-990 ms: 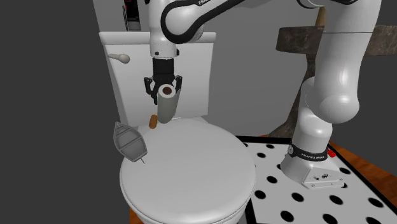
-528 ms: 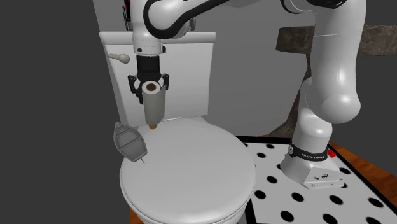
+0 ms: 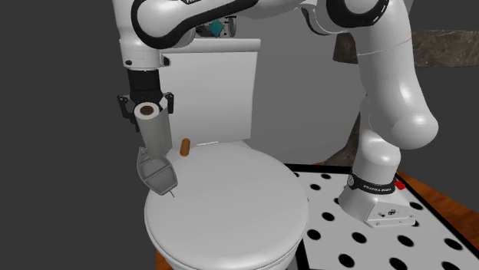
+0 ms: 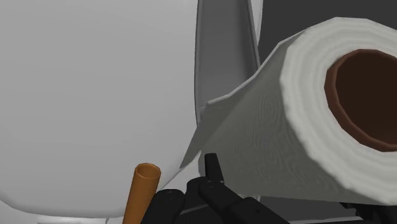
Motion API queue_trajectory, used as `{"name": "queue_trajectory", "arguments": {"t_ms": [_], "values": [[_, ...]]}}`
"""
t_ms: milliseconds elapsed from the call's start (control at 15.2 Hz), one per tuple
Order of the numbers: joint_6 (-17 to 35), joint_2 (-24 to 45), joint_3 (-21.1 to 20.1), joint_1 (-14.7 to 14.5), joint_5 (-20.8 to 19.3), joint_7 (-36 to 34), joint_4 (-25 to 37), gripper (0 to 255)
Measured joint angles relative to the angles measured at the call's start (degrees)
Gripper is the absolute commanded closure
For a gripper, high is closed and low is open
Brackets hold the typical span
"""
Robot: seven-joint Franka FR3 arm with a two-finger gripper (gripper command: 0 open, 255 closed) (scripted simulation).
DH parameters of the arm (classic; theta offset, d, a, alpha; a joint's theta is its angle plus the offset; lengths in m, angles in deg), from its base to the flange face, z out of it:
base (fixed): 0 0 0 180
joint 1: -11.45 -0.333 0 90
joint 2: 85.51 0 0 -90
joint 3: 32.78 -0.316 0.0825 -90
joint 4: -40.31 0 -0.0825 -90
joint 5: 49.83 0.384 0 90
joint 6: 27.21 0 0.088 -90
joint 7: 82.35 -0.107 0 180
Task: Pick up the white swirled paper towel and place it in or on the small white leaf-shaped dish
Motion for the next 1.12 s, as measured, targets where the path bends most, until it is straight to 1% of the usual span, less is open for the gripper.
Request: {"name": "queue_trajectory", "arguments": {"t_ms": [330, 858, 1122], "values": [[2.7, 1.7, 0.1, -0.3, -0.4, -0.4, -1.0, 255], [8.1, 2.4, -0.1, -0.5, -0.5, -0.5, -5.3, 255], [8.7, 3.1, -0.1, -0.5, -0.6, -0.5, -5.2, 255]]}}
